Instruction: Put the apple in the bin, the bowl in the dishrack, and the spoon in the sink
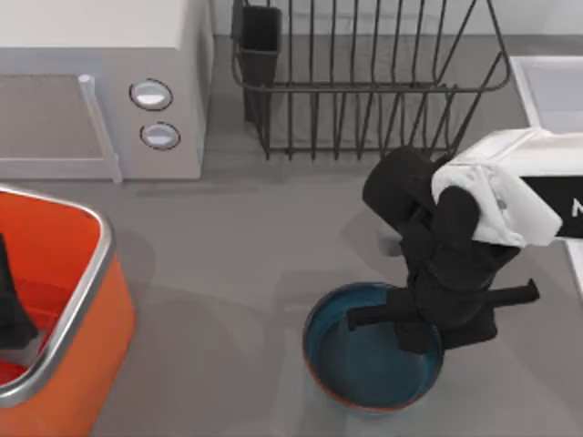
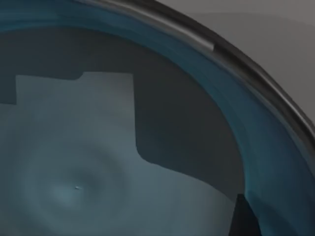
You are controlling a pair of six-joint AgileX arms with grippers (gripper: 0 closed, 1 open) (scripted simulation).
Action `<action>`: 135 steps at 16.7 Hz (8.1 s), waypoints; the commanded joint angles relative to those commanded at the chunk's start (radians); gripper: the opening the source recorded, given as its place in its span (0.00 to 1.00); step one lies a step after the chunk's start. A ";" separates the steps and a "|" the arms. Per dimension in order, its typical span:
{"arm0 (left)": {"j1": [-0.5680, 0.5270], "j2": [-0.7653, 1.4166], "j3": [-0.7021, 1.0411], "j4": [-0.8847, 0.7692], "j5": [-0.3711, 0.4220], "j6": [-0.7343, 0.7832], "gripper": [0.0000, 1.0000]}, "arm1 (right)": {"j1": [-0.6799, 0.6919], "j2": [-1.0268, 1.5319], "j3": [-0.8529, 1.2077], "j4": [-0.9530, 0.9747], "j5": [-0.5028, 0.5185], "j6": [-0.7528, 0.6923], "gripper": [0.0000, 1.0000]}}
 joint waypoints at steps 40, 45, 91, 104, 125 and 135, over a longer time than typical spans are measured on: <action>0.000 0.000 0.000 0.000 0.000 0.000 1.00 | 0.373 -0.433 0.315 0.796 1.060 -0.501 0.00; 0.000 0.000 0.000 0.000 0.000 0.000 1.00 | 0.367 -0.428 0.314 0.796 1.058 -0.499 0.00; 0.000 0.000 0.000 0.000 0.000 0.000 1.00 | -0.023 0.111 0.160 1.492 0.612 -0.512 1.00; 0.000 0.000 0.000 0.000 0.000 0.000 1.00 | -0.358 -0.876 -0.444 1.171 0.345 -0.522 1.00; 0.000 0.000 0.000 0.000 0.000 0.000 1.00 | -0.666 -1.846 -1.095 0.805 0.001 -0.557 1.00; 0.000 0.000 0.000 0.000 0.000 0.000 1.00 | -0.776 -1.191 -0.345 0.403 0.020 -1.144 1.00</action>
